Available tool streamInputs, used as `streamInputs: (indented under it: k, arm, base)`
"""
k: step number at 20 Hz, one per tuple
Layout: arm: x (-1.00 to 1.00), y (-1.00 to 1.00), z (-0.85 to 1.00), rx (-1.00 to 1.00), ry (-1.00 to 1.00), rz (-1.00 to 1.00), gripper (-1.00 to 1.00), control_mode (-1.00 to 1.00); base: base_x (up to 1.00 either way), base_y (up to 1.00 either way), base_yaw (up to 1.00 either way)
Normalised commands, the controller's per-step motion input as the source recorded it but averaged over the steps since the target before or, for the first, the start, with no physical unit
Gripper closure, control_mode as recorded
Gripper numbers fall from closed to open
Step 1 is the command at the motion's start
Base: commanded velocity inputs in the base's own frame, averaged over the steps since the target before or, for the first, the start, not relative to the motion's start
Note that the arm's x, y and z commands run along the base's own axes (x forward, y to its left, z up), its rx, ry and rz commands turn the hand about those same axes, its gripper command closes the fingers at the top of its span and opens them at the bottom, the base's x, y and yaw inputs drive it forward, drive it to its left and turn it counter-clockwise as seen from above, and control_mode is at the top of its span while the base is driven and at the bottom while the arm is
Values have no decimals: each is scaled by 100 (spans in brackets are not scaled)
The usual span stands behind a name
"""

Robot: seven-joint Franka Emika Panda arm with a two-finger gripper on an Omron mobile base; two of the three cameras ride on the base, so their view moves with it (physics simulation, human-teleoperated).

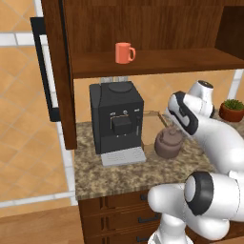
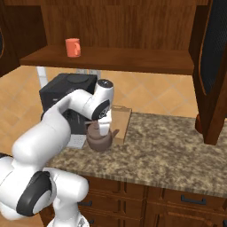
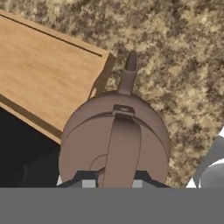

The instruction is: Pick the kettle from the counter and place it on the tray. Then pick the mug from the cabinet and place it on the tray. Then close the cabinet doors.

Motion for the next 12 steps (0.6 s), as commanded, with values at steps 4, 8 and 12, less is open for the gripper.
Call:
streamInputs:
  k: [4,8,12]
  arm:
    - [13,0,37,-3,-17,-4,100,-100]
    - [32,0,12,0,-5,-1,100,-100]
    - [36,0,1,0,-4,0,100,-100]
  base:
    - [0,0,0]
    - [0,0,0]
    - [0,0,0]
